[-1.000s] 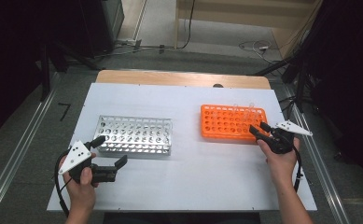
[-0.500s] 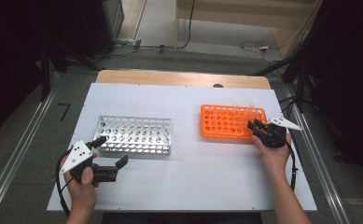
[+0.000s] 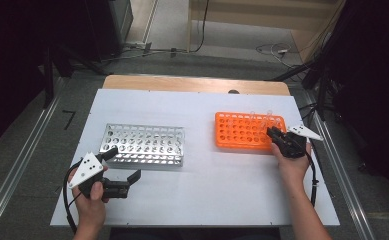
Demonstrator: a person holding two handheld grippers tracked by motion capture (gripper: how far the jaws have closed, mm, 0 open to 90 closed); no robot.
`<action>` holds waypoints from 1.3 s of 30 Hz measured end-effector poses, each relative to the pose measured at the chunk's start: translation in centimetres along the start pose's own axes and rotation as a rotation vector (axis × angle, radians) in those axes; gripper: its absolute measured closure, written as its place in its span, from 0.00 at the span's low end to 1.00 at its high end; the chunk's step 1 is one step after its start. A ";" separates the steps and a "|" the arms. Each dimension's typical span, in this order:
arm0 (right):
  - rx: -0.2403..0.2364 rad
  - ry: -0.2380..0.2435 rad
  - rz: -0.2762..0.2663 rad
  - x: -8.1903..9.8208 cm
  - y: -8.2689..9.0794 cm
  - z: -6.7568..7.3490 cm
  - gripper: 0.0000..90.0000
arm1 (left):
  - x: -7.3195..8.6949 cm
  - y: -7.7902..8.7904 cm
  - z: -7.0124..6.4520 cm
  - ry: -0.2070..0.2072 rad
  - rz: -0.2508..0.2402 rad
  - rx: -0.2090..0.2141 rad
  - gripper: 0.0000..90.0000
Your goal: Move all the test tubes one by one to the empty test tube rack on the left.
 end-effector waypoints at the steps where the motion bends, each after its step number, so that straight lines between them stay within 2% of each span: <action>1: -0.005 0.000 -0.010 -0.2 0.2 0.0 0.82 | 0.0 0.0 0.0 0.000 0.001 0.000 0.00; 6: -0.004 -0.001 -0.053 -1.2 1.2 0.1 0.82 | -0.3 -0.1 -0.2 -0.002 -0.001 0.001 0.00; 8: -0.006 0.004 -0.068 -1.7 1.7 0.2 0.82 | -0.7 -0.1 -0.3 0.026 -0.013 0.016 0.00; 13: -0.027 0.025 -0.095 -2.9 3.0 0.9 0.82 | -1.9 -0.4 -1.4 -0.008 -0.008 0.029 0.00; 18: -0.056 0.048 -0.108 -4.1 4.6 2.1 0.82 | -2.8 -1.1 -2.4 -0.009 0.001 0.075 0.00; 21: -0.084 0.044 -0.116 -4.7 5.4 2.8 0.82 | -3.4 -1.5 -2.9 -0.010 0.002 0.097 0.00; 27: -0.150 0.066 -0.115 -5.1 6.5 5.1 0.82 | -4.4 -3.0 -3.7 -0.005 0.013 0.138 0.00; 39: -0.316 0.142 -0.087 -4.5 7.5 11.2 0.82 | -6.5 -6.1 -5.7 -0.001 0.022 0.204 0.00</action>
Point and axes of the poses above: each handheld gripper's, and its own axes: y roughly backward along the jaws, x roughly out of its underside, z roughly to its left, the point moved 7 cm from there along -y, roughly forward along the jaws, and after that the axes turned 1 degree about -y, right-handed, at the moved point
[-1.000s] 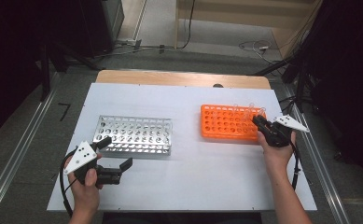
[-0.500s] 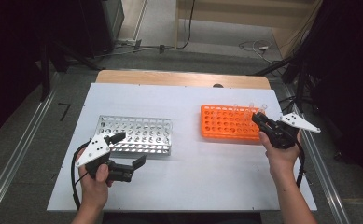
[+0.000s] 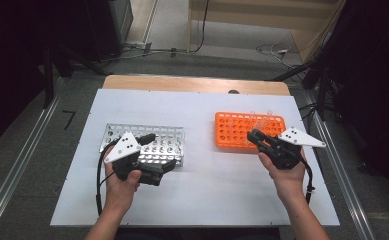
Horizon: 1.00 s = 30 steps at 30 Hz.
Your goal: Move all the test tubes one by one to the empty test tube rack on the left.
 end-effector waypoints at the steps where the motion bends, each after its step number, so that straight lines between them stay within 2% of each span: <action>1: -0.016 0.005 0.003 0.1 -0.1 0.5 0.82 | -0.2 -0.3 -0.2 0.004 -0.004 0.013 0.00; 5: -0.070 0.030 0.026 0.8 -0.6 2.5 0.82 | -0.3 -1.2 -0.9 0.000 0.008 0.031 0.02; 9: -0.115 0.059 0.049 1.6 -1.2 4.2 0.82 | -0.1 -1.9 -1.4 0.032 0.020 0.048 0.07; 16: -0.180 0.091 0.094 3.1 -2.1 6.9 0.82 | 0.1 -2.6 -2.7 0.033 0.049 0.088 0.22; 19: -0.211 0.108 0.106 3.4 -2.5 8.2 0.82 | -0.1 -2.8 -3.4 0.036 0.047 0.100 0.32; 30: -0.287 0.153 0.126 3.8 -3.1 11.6 0.82 | 0.0 -3.9 -5.2 0.024 0.061 0.139 0.47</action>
Point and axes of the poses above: each handheld gripper's, and its own axes: y roughly backward along the jaws, x roughly out of its underside, z roughly to its left, the point moved 7 cm from there along -y, roughly forward along the jaws, and after that the axes turned 1 degree about -y, right-handed, at the moved point
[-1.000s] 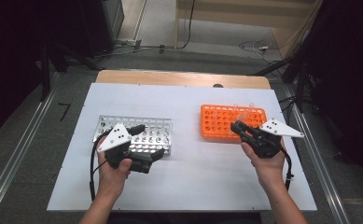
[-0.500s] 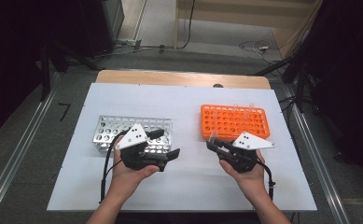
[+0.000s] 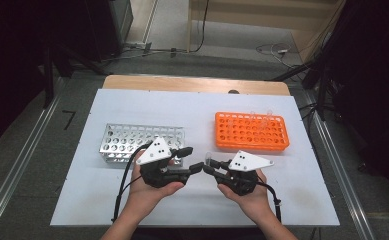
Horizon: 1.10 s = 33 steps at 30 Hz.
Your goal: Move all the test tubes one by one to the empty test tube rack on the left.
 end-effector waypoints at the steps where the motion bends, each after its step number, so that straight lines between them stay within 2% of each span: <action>1: -0.003 0.004 0.001 0.0 -0.1 0.2 0.82 | 0.0 -0.1 -0.1 -0.003 0.005 0.002 0.48; 14: -0.036 0.029 0.009 -0.2 -0.5 1.7 0.82 | 0.5 -0.9 -0.6 -0.010 0.032 0.009 0.64; 21: -0.041 0.035 0.012 -0.2 -0.6 2.1 0.82 | 0.5 -1.0 -0.6 -0.006 0.030 0.005 0.73; 33: -0.045 0.031 0.016 -0.1 -0.7 2.0 0.82 | 0.6 -1.2 -0.8 -0.019 0.039 0.000 0.82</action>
Point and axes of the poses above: each handheld gripper's, and its own axes: y roughly backward along the jaws, x roughly out of its underside, z roughly to its left, the point moved 7 cm from there along -y, roughly forward along the jaws, and after that the axes turned 1 degree about -y, right-handed, at the moved point
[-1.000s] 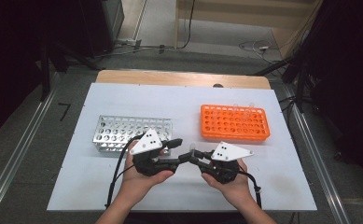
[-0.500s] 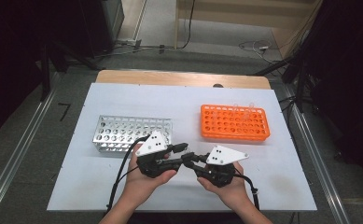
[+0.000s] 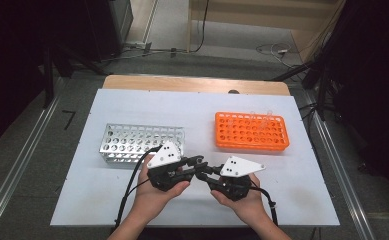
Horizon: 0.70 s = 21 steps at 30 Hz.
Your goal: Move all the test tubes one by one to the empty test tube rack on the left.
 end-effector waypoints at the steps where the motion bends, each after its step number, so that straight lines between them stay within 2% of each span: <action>1: 0.000 0.000 0.000 0.0 0.0 0.0 0.82 | 0.0 0.0 0.0 -0.002 0.000 -0.002 0.82; 12: -0.007 -0.008 -0.014 0.0 0.1 -0.1 0.80 | -0.2 0.2 0.2 -0.006 -0.010 -0.017 0.84; 16: -0.014 -0.014 -0.023 0.1 0.5 -0.5 0.66 | -0.5 0.5 0.6 -0.004 -0.011 -0.034 0.84; 21: 0.011 -0.032 -0.043 0.2 1.5 -1.6 0.43 | -0.9 1.0 1.5 0.001 -0.012 -0.055 0.84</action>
Point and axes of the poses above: each handheld gripper's, and its own axes: y roughly backward along the jaws, x roughly out of its underside, z roughly to its left, the point moved 7 cm from there along -y, roughly forward along the jaws, and after that the axes turned 1 degree about -y, right-handed, at the moved point
